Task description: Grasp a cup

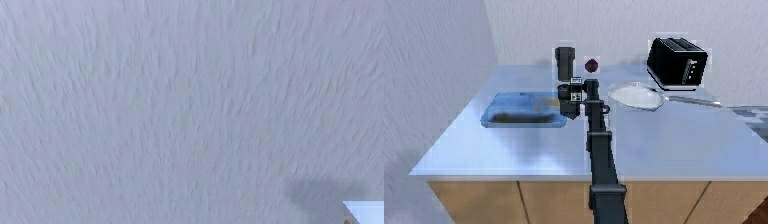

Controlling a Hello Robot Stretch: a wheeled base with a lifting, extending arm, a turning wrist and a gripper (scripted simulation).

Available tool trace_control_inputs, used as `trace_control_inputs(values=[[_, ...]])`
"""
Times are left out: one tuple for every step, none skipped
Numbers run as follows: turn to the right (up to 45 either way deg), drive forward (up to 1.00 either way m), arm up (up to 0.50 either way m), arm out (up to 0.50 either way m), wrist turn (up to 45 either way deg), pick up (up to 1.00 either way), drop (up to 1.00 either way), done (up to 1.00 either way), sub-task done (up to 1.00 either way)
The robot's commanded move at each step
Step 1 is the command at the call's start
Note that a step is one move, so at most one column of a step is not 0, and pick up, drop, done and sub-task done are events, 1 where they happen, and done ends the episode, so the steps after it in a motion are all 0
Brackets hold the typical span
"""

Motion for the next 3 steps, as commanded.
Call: trace_control_inputs(values=[[0.0, 0.0, 0.0, 0.0, 0.0, 1.0, 0.0, 0.0, 0.0], [0.0, 0.0, 0.1, 0.0, 0.0, 0.0, 0.0, 0.0, 0.0], [0.0, 0.0, 0.0, 0.0, 0.0, 0.0, 0.0, 1.0, 0.0]])
